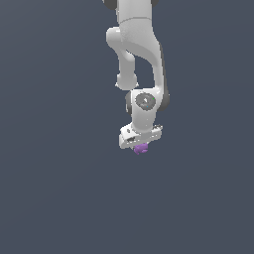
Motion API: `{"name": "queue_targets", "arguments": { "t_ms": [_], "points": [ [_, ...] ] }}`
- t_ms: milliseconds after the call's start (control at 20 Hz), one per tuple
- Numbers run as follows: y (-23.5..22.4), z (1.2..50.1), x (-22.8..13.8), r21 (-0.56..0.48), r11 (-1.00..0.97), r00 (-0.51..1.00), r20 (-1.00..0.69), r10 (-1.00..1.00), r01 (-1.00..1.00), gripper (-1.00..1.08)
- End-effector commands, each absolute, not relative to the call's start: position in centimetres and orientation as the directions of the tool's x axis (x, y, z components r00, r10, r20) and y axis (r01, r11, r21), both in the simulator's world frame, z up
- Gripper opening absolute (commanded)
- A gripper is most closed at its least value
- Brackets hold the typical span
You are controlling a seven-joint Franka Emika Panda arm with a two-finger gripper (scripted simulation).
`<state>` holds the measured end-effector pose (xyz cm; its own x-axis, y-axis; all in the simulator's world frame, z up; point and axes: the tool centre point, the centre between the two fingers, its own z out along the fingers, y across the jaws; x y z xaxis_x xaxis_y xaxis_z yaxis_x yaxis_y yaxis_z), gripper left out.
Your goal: Pick up the object and move it to a goal position.
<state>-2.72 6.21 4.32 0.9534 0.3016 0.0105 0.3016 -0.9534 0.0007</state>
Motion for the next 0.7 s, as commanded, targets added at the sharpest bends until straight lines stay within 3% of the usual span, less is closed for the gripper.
{"name": "queue_targets", "arguments": {
  "t_ms": [0,650],
  "points": [
    [6.1,4.8,-2.2,0.002,-0.951,0.95,0.026,0.31,0.31,-1.0],
    [5.1,11.9,4.2,0.026,-0.903,0.876,0.232,0.423,0.429,-1.0]
  ]
}}
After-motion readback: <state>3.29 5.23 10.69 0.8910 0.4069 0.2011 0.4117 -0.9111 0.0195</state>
